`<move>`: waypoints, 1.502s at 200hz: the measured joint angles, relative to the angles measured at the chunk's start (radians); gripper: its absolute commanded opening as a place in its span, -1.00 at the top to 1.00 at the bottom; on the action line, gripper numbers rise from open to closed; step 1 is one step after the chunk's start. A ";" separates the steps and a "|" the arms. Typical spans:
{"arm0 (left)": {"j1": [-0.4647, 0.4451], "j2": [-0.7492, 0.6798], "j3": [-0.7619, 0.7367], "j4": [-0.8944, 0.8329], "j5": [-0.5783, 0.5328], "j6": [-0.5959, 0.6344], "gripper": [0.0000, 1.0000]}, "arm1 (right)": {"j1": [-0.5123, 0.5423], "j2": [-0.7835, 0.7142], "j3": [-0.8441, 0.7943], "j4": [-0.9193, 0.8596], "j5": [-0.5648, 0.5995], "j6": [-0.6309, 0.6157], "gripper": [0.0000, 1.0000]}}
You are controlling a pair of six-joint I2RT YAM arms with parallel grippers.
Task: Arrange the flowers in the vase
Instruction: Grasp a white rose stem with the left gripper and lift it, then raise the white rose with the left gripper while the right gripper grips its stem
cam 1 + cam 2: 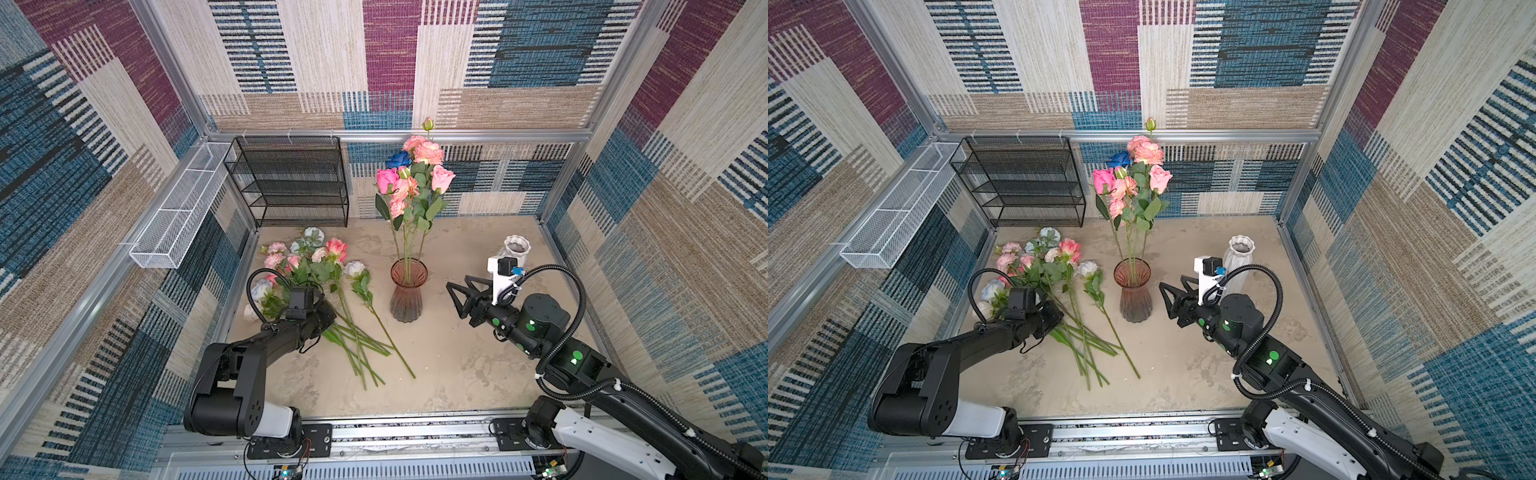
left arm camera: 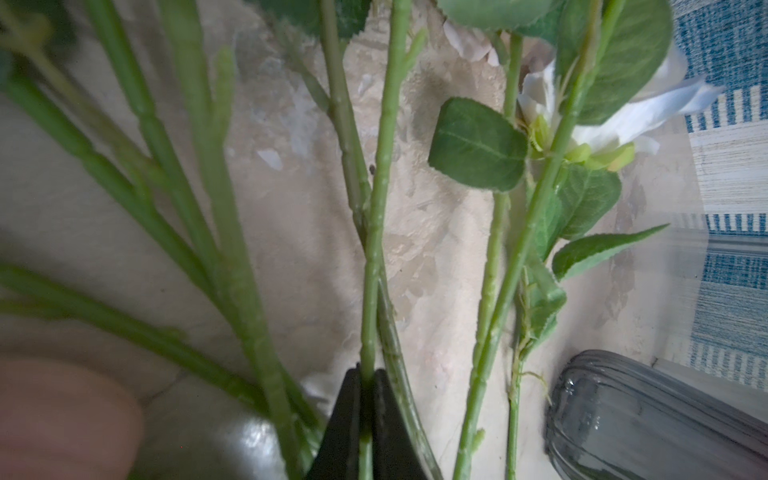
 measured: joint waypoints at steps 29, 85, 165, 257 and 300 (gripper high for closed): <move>-0.001 -0.059 0.000 -0.007 -0.010 0.000 1.00 | 0.000 0.000 0.000 0.000 0.000 0.000 -0.34; -0.029 -0.349 0.062 -0.171 -0.098 0.009 1.00 | 0.000 0.003 0.010 0.000 0.000 -0.003 -0.34; -0.040 -0.660 0.140 -0.311 -0.285 0.106 1.00 | 0.000 0.014 0.025 0.007 0.000 -0.003 -0.36; -0.048 -0.739 0.326 -0.201 0.168 0.143 1.00 | 0.000 0.079 0.121 0.028 -0.249 -0.018 -0.39; -0.049 -0.766 0.417 -0.087 0.439 0.137 1.00 | 0.069 0.266 0.337 0.035 -0.480 -0.046 -0.44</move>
